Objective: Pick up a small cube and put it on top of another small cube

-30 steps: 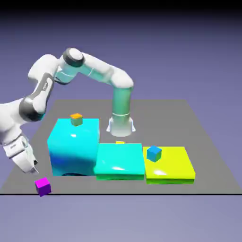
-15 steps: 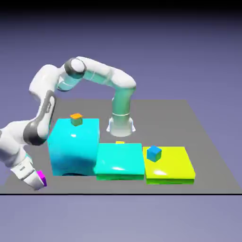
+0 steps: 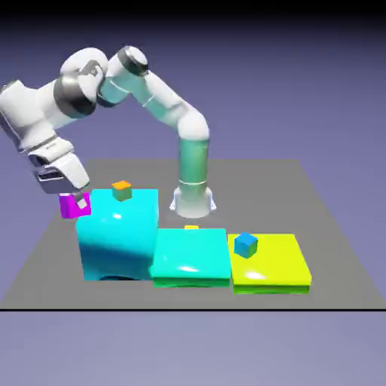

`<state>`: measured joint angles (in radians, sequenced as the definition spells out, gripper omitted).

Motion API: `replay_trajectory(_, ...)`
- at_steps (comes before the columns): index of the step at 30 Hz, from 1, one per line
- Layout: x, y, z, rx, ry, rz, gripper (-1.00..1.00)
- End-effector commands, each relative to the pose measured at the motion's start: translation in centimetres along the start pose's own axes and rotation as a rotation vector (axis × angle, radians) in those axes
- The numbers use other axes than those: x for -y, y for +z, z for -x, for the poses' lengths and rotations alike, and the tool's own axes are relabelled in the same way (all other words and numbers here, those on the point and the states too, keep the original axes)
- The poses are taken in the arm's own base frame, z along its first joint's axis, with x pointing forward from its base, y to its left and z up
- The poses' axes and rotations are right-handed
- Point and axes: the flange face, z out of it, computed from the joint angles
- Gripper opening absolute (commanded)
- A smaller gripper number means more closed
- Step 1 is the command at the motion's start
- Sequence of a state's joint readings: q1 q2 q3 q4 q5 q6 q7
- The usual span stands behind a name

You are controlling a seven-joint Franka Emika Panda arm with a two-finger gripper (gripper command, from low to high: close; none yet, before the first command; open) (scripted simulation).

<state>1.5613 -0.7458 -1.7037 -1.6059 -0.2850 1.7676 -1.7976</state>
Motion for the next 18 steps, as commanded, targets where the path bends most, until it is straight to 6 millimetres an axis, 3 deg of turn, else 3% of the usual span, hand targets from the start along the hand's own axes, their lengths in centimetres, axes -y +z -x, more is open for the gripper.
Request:
replay_trajectory(1, 0.0, -0.7, -1.7, 0.001, -0.020, 0.010, -1.00)
replay_trajectory(5, 0.3, -2.4, -8.3, 0.019, -0.098, 0.028, -1.00)
replay_trajectory(9, 0.8, -2.3, -14.7, 0.044, -0.169, 0.019, -1.00)
replay_trajectory(13, 1.5, -0.4, -20.5, 0.072, -0.229, -0.015, -1.00)
replay_trajectory(18, 2.6, 4.2, -26.4, 0.106, -0.285, -0.091, -1.00)
